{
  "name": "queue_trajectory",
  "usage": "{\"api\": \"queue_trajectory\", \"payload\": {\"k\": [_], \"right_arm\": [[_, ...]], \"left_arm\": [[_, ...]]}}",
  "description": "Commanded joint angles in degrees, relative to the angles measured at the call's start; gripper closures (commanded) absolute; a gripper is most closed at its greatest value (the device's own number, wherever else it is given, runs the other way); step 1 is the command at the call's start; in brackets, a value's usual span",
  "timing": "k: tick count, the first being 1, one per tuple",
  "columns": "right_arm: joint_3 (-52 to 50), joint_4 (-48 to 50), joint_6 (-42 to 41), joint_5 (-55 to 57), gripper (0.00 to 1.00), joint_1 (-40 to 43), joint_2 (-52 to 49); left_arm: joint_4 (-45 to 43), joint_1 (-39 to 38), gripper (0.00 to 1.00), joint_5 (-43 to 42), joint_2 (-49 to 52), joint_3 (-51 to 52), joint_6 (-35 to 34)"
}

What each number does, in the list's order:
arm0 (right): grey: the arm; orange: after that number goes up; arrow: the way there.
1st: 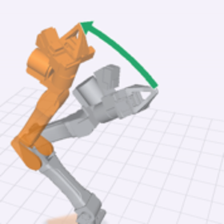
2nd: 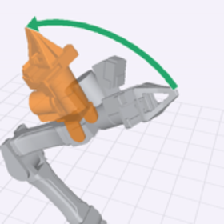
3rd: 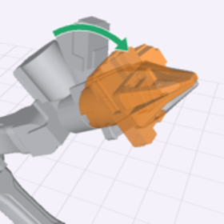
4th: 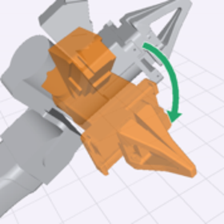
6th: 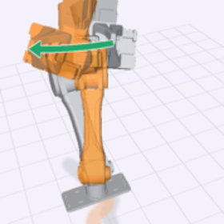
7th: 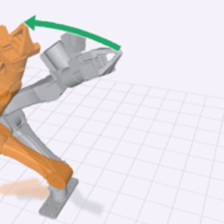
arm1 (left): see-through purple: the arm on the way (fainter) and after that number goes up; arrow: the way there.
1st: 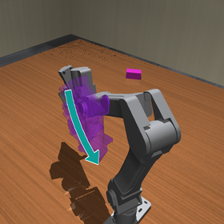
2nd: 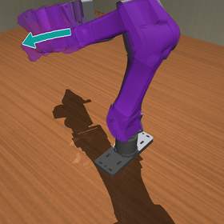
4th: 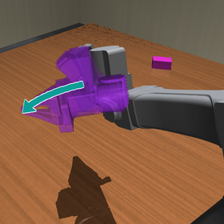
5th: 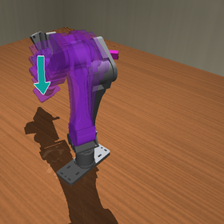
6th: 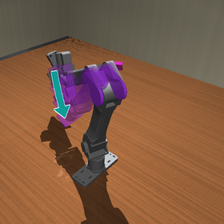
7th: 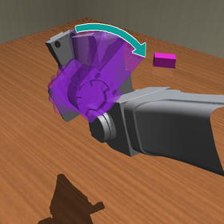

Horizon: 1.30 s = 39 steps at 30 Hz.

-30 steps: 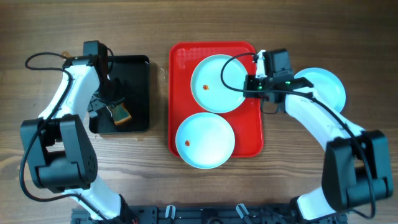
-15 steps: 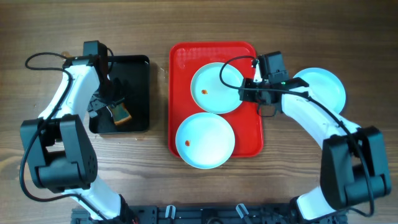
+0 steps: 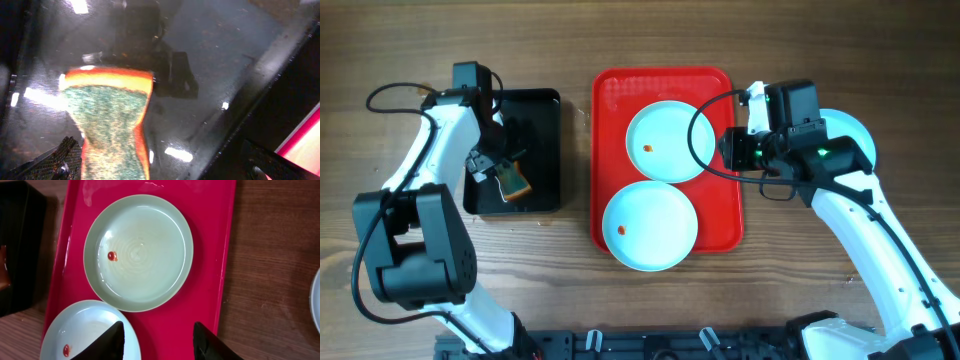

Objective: Clean dirty plates on tray and stack at the side

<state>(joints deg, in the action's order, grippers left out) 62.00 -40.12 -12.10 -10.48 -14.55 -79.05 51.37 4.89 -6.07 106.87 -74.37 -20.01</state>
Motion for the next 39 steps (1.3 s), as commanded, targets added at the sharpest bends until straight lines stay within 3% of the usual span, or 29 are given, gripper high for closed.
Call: {"api": "queue_trajectory", "payload": {"k": [1, 3, 6, 7, 8, 9, 12, 17, 20, 21, 23, 26, 27, 29, 34, 39], "right_arm": [[1.11, -0.11, -2.78, -0.74, 0.55, -0.17, 0.42], [1.11, -0.09, -3.32, -0.74, 0.55, -0.17, 0.42], [1.11, -0.09, -5.03, -0.87, 0.54, -0.17, 0.42], [1.11, 0.0, -5.03, -1.46, 0.55, -0.17, 0.42], [1.11, 0.0, -5.05, -1.57, 0.54, -0.17, 0.42], [1.11, 0.0, -5.03, -1.57, 0.54, -0.17, 0.42], [1.11, -0.02, -5.01, -1.57, 0.54, -0.17, 0.42], [1.11, 0.48, -5.01, -1.55, 0.54, -0.17, 0.42], [1.11, 0.57, -5.03, -1.55, 0.54, -0.17, 0.42], [1.11, 0.46, -5.01, -1.55, 0.54, -0.17, 0.42], [1.11, 0.35, -5.01, -1.55, 0.54, -0.17, 0.42], [1.11, 0.37, -4.98, -1.55, 0.53, -0.17, 0.42], [1.11, 0.37, -4.98, -1.55, 0.54, -0.17, 0.42], [1.11, 0.37, -5.03, -1.55, 0.54, -0.17, 0.42], [1.11, 0.37, -5.03, -1.57, 0.54, -0.17, 0.42], [1.11, 0.35, -5.01, -1.55, 0.54, -0.17, 0.42]], "left_arm": [[0.07, 0.17, 0.01, 6.45, -0.13, 3.87, -7.82], [-4.7, 0.26, 0.0, 8.72, -0.11, 7.65, -11.8], [-12.33, -0.15, 0.02, 4.46, -0.04, 12.13, -8.76], [-13.35, -0.28, 0.32, 3.63, -0.04, 12.76, -7.41], [-13.7, -0.39, 0.79, 3.39, -0.04, 13.05, -6.97], [-13.66, -0.37, 0.96, 3.34, -0.04, 13.03, -6.97], [-11.08, -0.39, 0.96, 3.04, -1.18, 10.62, -3.93], [0.5, -1.42, 0.96, 3.06, -5.07, -0.24, 3.34], [2.16, -2.21, 0.73, 3.63, -5.77, -0.48, 3.26], [1.99, -2.34, 0.57, 3.78, -5.46, 0.52, 2.84], [0.09, -2.43, 0.5, 3.78, -4.92, 3.5, 2.86], [-5.05, -2.43, 0.58, 4.28, -4.37, 9.2, 2.86], [-7.32, -2.43, 0.67, 4.46, -4.35, 10.99, 2.89], [-11.74, -2.43, 0.96, 4.44, -4.33, 14.19, 2.89], [-17.88, -2.43, 0.96, 4.13, -4.42, 18.1, 2.91], [-5.18, -2.43, 0.96, 3.74, -8.24, 7.45, 5.51]]}}
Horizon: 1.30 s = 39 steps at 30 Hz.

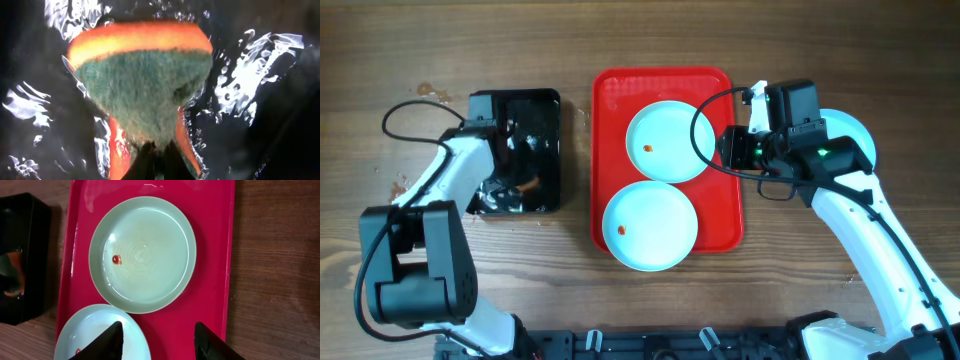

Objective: Clean dirty plates on tray and stack at the side

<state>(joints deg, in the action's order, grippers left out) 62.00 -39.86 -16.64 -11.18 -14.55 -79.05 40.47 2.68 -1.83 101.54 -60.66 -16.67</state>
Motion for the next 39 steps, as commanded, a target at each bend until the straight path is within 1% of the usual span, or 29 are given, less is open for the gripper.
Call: {"api": "queue_trajectory", "payload": {"k": [1, 3, 4, 7, 9, 11, 13, 18, 20, 23, 25, 27, 28, 29, 30, 31, 32, 34, 35, 36, 37, 38, 39], "right_arm": [[1.11, 0.09, -0.46, -0.85, 0.53, -0.17, 0.42], [1.11, 0.07, -0.5, -0.87, 0.54, -0.17, 0.42], [1.11, 0.02, -0.5, -0.87, 0.54, -0.17, 0.42], [1.11, -0.04, -0.5, -0.87, 0.54, -0.17, 0.42], [1.11, -0.04, -0.5, -0.87, 0.54, -0.17, 0.42], [1.11, -0.07, -0.5, -0.87, 0.54, -0.17, 0.42], [1.11, -0.09, -0.48, -0.87, 0.54, -0.17, 0.42], [1.11, -0.07, -0.76, -0.87, 0.54, -0.17, 0.42], [1.11, -0.04, -1.51, -0.87, 0.54, -0.17, 0.42], [1.11, 0.02, -1.53, -0.87, 0.54, -0.17, 0.42], [1.11, -0.04, -1.51, -0.85, 0.54, -0.17, 0.42], [1.11, -0.07, -1.53, -0.87, 0.53, -0.17, 0.42], [1.11, -0.07, -1.53, -0.87, 0.54, -0.17, 0.42], [1.11, -0.07, -1.53, -0.87, 0.53, -0.17, 0.42], [1.11, -0.07, -1.49, -0.87, 0.54, -0.17, 0.42], [1.11, -0.07, -1.53, -0.85, 0.54, -0.17, 0.42], [1.11, -0.04, -1.53, -0.85, 0.54, -0.17, 0.42], [1.11, -0.04, -1.53, -0.85, 0.53, -0.17, 0.42], [1.11, -0.04, -1.51, -0.85, 0.53, -0.17, 0.42], [1.11, -0.04, -1.53, -0.87, 0.53, -0.17, 0.42], [1.11, -0.07, -1.51, -0.85, 0.53, -0.17, 0.42], [1.11, -0.07, -1.51, -0.85, 0.53, -0.17, 0.42], [1.11, -0.04, -1.51, -0.85, 0.53, -0.17, 0.42]], "left_arm": [[8.57, -0.22, 0.96, -0.46, -3.98, -8.52, 2.14], [9.4, -0.22, 0.96, 1.09, -5.44, -9.18, 2.12], [9.11, -0.22, 0.96, 3.43, -5.46, -8.83, 2.1], [4.57, -0.22, 0.96, 8.07, -3.89, -5.18, 1.16], [-1.33, -0.22, 0.96, 8.13, -1.97, -1.4, 0.87], [-4.22, -0.17, 0.96, 8.13, -0.02, 0.96, -0.76], [-5.64, -0.17, 0.96, 8.07, 2.56, 2.47, -2.34], [-5.86, -0.17, 0.96, 7.43, 6.32, 2.58, -3.28], [-3.8, -0.17, 0.96, 6.71, 5.51, 0.28, -2.97], [3.13, -0.33, 0.96, 1.25, 2.69, -7.93, 1.84], [8.07, -0.33, 0.96, 1.01, 0.74, -12.48, 1.95], [10.91, -0.33, 0.96, 1.29, -0.7, -13.79, 1.9], [12.44, -0.31, 0.9, 1.73, -0.98, -13.77, 1.77], [13.9, -0.33, 0.88, 2.32, -0.96, -13.49, 0.35], [14.58, -0.33, 0.84, 2.54, -0.92, -12.76, -1.57], [14.67, -0.33, 0.66, 2.56, -0.92, -11.39, -3.69], [14.05, -0.33, 0.55, 2.54, -0.92, -9.75, -5.16], [11.15, -0.33, 0.5, 2.54, -0.9, -6.29, -6.6], [8.59, -0.33, 0.55, 2.54, -0.9, -3.93, -7.06], [5.79, -0.33, 0.63, 2.56, -0.9, -1.55, -7.67], [3.52, -0.33, 0.74, 2.54, -0.9, 0.2, -7.85], [0.35, -0.33, 0.89, 2.54, -0.9, 2.36, -7.82], [-1.73, -0.33, 0.94, 2.54, -0.87, 3.67, -7.82]]}}
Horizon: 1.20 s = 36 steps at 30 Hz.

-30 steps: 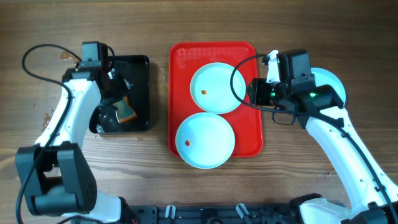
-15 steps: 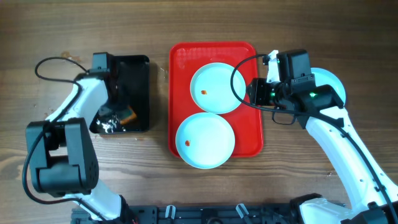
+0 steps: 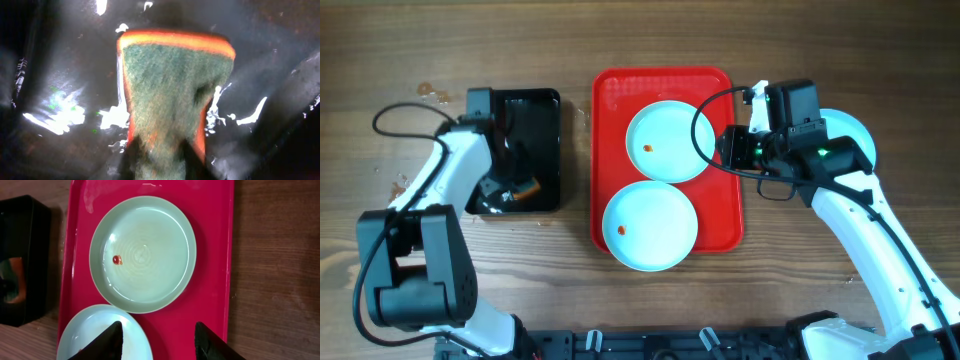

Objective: Clean dirty plates on tray and stack at the side

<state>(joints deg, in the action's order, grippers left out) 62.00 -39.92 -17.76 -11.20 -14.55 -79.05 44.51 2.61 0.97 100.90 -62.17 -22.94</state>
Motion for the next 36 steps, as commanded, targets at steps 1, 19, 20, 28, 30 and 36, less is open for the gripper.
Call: {"api": "queue_trajectory", "payload": {"k": [1, 19, 20, 28, 30, 36], "right_arm": [[1.11, 0.02, -0.42, -0.85, 0.53, -0.17, 0.42], [1.11, 0.02, -0.44, -0.83, 0.53, -0.17, 0.42], [1.11, 0.02, -0.44, -0.83, 0.53, -0.17, 0.42], [1.11, -0.02, -0.46, -0.85, 0.53, -0.17, 0.42], [1.11, -0.02, -0.48, -0.85, 0.53, -0.17, 0.42], [1.11, -0.07, -0.44, -0.85, 0.52, -0.17, 0.42]], "left_arm": [[-8.44, -0.26, 0.96, -0.28, -0.24, 6.78, -1.55], [-3.85, -1.11, 0.96, -2.82, -3.61, 1.75, 13.68], [-5.11, -1.53, 0.96, -2.82, -2.54, 3.06, 13.75], [-6.43, -2.03, 0.59, 1.36, -0.28, 4.09, 13.44], [-7.28, -2.03, 0.59, 1.68, -0.28, 4.09, 13.09], [-7.85, -1.99, 0.75, 1.73, -0.74, 3.54, 13.09]]}}
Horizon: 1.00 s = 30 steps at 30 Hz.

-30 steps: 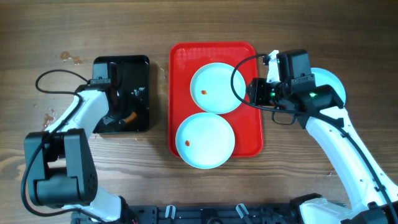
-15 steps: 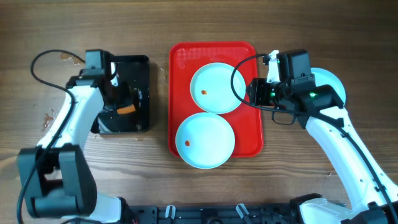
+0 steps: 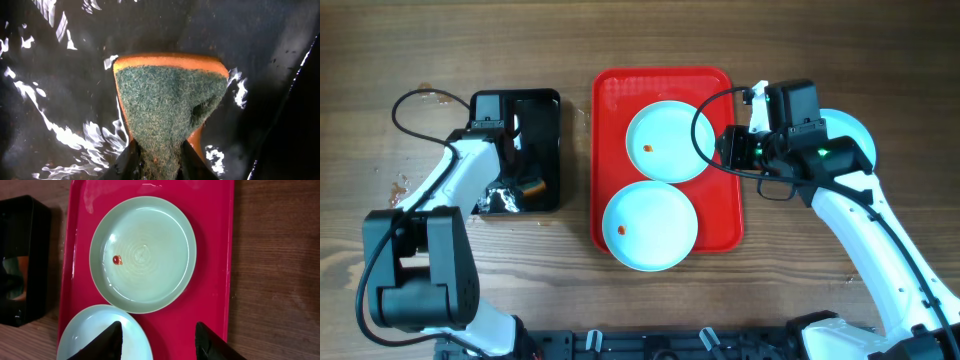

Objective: Clean dirty plates on tray and stack at the side

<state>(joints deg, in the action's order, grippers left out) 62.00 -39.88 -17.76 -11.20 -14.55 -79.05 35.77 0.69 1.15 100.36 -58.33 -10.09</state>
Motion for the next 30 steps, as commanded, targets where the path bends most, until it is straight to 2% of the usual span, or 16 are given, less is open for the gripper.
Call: {"api": "queue_trajectory", "payload": {"k": [1, 8, 10, 14, 15, 19, 25, 29, 30], "right_arm": [[1.11, -0.13, -0.44, -0.83, 0.52, -0.17, 0.42], [1.11, -0.04, -0.44, -0.83, 0.52, -0.17, 0.42], [1.11, -0.04, -0.44, -0.83, 0.52, -0.17, 0.42], [1.11, -0.04, -0.44, -0.83, 0.52, -0.17, 0.42], [1.11, -0.04, -0.44, -0.83, 0.52, -0.17, 0.42], [1.11, -0.04, -0.44, -0.83, 0.52, -0.17, 0.42], [1.11, -0.04, -0.44, -0.83, 0.52, -0.17, 0.42], [1.11, -0.04, -0.46, -0.83, 0.52, -0.17, 0.42], [1.11, -0.04, -0.44, -0.83, 0.52, -0.17, 0.42]], "left_arm": [[1.6, -0.04, 0.71, 1.53, -0.46, -0.92, 0.24], [2.14, -0.11, 0.71, 1.29, -1.7, -2.32, -0.63], [0.9, -0.11, 0.77, 1.31, 0.02, -1.57, -0.61], [-0.9, -0.11, 0.96, -0.28, 3.96, -0.79, -0.61], [-0.85, -0.11, 0.96, -0.72, 4.59, -0.79, -0.63], [-0.15, -0.11, 0.96, -1.7, 4.42, -1.07, -0.57], [7.69, -0.11, 0.96, -1.7, -1.31, -7.89, -0.59], [8.92, -0.11, 0.83, -1.7, -3.52, -8.52, -0.61], [9.03, -0.11, 0.76, -1.73, -3.34, -8.2, -0.61]]}}
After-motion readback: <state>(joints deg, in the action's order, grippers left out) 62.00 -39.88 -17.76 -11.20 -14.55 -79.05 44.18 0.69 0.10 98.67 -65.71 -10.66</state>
